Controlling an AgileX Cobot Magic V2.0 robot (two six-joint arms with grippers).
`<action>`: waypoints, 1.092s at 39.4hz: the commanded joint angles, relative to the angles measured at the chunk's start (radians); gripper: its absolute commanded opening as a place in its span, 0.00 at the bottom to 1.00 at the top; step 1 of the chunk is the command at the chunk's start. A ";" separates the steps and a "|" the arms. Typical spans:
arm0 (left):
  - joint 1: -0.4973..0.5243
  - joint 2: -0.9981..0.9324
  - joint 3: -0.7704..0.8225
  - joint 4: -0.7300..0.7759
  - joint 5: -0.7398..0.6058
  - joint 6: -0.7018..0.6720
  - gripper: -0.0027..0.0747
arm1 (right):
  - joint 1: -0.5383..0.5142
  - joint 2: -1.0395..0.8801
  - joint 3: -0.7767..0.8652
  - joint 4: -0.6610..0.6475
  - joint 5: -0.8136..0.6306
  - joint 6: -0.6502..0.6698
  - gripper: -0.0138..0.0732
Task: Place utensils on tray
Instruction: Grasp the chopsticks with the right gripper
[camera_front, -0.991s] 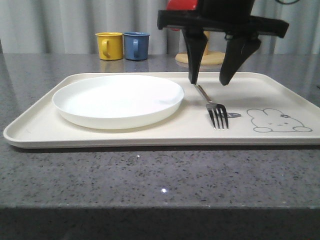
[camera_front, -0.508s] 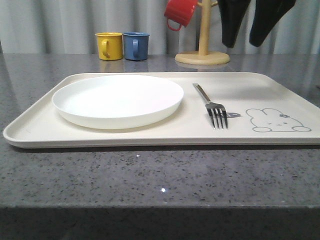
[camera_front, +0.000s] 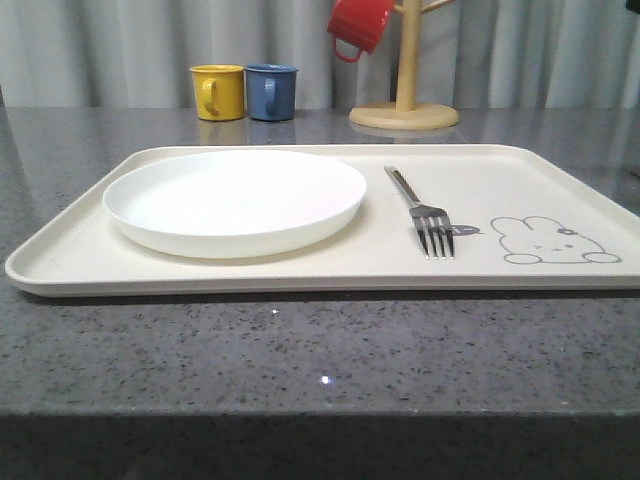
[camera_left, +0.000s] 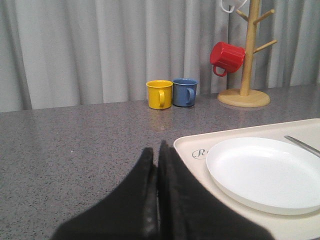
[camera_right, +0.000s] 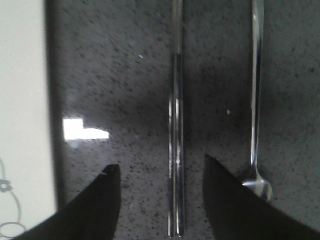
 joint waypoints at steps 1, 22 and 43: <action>0.002 0.014 -0.023 -0.011 -0.087 -0.009 0.01 | -0.026 -0.043 0.039 -0.009 -0.003 -0.024 0.62; 0.002 0.014 -0.023 -0.011 -0.087 -0.009 0.01 | -0.029 0.059 0.106 -0.009 -0.086 -0.030 0.60; 0.002 0.014 -0.023 -0.011 -0.087 -0.009 0.01 | -0.026 -0.030 0.046 -0.001 -0.033 -0.013 0.08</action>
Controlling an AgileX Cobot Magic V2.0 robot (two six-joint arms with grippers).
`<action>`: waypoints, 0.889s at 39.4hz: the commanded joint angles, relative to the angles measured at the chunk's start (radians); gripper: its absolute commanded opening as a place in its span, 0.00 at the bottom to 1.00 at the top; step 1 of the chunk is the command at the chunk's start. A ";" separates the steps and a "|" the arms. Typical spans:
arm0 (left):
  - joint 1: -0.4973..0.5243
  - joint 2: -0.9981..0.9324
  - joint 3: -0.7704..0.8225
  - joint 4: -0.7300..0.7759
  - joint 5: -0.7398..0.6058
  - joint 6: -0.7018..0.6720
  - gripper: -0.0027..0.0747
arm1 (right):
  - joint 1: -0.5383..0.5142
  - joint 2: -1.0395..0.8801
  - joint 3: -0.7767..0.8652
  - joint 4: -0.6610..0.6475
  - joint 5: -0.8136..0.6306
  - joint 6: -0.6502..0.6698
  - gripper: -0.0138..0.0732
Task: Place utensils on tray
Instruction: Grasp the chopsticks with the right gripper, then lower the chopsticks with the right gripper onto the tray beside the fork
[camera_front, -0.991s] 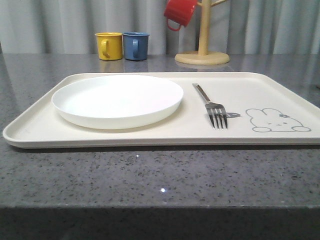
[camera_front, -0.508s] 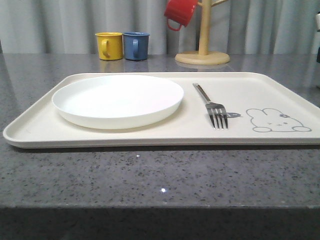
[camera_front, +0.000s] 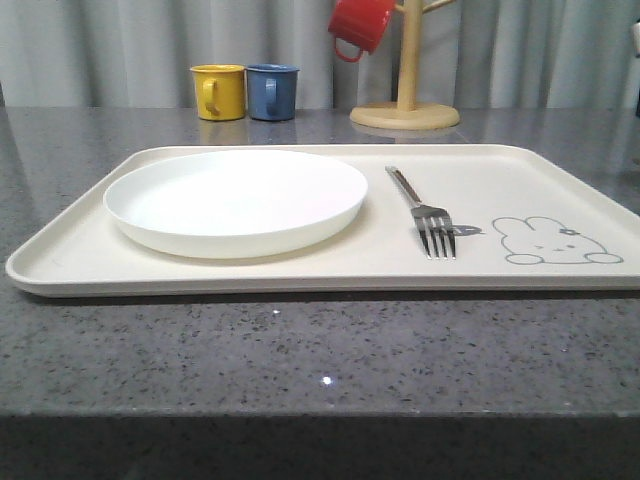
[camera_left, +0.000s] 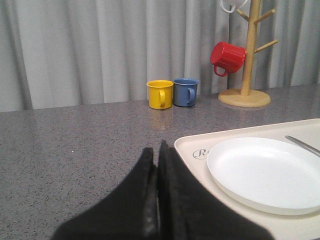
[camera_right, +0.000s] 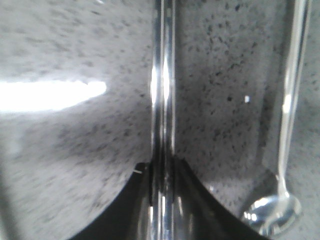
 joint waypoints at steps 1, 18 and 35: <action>0.002 0.014 -0.023 -0.011 -0.087 -0.009 0.01 | 0.002 -0.106 -0.056 0.010 0.020 0.008 0.08; 0.002 0.014 -0.023 -0.011 -0.087 -0.009 0.01 | 0.191 -0.145 -0.110 0.195 -0.051 0.090 0.09; 0.002 0.014 -0.023 -0.011 -0.087 -0.009 0.01 | 0.360 -0.026 -0.110 0.195 -0.115 0.217 0.09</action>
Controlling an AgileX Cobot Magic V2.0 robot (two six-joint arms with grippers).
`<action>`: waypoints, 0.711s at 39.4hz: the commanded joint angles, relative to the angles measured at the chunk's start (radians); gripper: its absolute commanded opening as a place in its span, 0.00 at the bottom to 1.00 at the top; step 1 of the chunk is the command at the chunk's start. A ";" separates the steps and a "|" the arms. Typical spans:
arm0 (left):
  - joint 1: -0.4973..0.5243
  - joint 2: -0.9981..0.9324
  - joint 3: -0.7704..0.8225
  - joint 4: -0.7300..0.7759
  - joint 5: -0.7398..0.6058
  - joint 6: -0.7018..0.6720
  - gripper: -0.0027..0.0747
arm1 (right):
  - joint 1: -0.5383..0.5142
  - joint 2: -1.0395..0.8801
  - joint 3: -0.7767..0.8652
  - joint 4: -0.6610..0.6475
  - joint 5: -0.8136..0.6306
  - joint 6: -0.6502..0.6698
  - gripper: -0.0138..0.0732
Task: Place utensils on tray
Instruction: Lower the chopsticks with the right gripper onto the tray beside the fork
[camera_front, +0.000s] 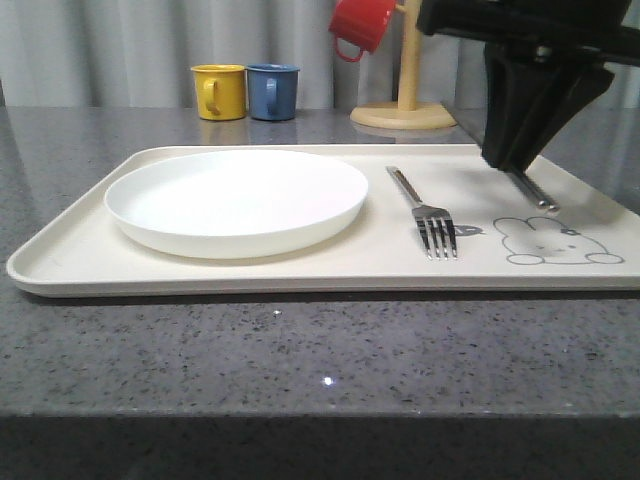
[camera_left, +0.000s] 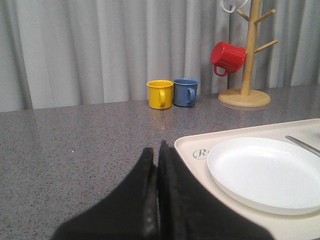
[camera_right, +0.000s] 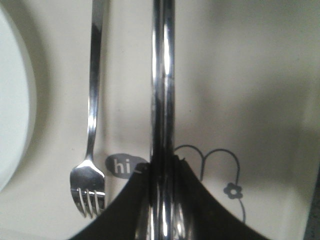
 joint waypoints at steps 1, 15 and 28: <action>0.002 0.014 -0.023 -0.011 -0.087 -0.009 0.01 | 0.003 -0.012 -0.033 0.002 -0.024 0.029 0.09; 0.002 0.014 -0.023 -0.011 -0.087 -0.009 0.01 | 0.003 0.034 -0.033 0.003 -0.015 0.049 0.09; 0.002 0.014 -0.023 -0.011 -0.087 -0.009 0.01 | 0.003 0.041 -0.033 0.017 -0.005 0.049 0.18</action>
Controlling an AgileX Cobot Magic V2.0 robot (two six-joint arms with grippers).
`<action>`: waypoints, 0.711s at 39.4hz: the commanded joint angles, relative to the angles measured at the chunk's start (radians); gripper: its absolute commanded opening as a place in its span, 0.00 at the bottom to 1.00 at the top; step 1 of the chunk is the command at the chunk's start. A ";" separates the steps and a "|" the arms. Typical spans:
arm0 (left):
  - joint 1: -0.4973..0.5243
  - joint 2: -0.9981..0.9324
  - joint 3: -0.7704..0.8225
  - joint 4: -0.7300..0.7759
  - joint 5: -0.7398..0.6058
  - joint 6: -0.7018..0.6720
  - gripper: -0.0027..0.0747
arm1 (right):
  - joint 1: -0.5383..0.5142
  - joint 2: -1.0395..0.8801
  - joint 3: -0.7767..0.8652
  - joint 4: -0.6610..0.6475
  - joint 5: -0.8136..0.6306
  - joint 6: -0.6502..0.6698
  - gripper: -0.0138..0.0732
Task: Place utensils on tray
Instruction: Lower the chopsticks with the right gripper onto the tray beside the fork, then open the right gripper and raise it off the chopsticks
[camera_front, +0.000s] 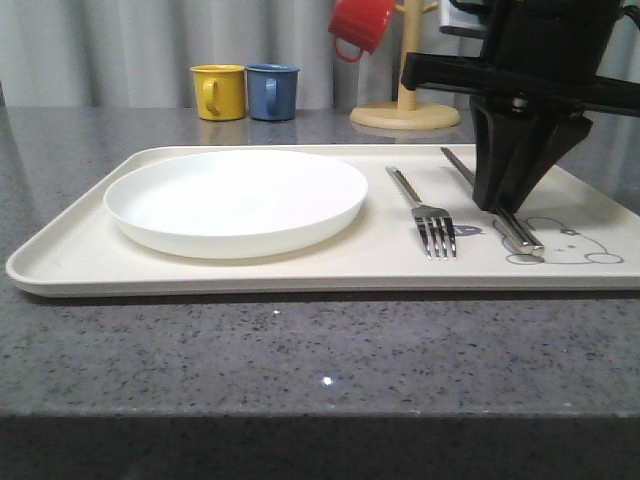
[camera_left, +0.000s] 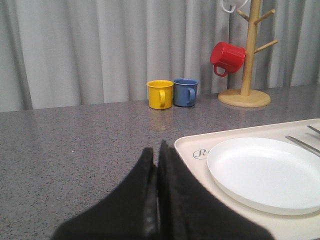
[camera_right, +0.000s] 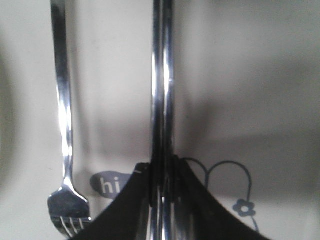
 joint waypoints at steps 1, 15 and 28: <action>0.002 0.014 -0.023 -0.011 -0.087 -0.009 0.01 | -0.001 -0.032 -0.032 0.010 -0.006 -0.002 0.21; 0.002 0.014 -0.023 -0.011 -0.087 -0.009 0.01 | -0.001 -0.025 -0.061 0.009 -0.001 -0.001 0.52; 0.002 0.014 -0.023 -0.011 -0.087 -0.009 0.01 | -0.009 -0.029 -0.295 -0.201 0.243 -0.059 0.56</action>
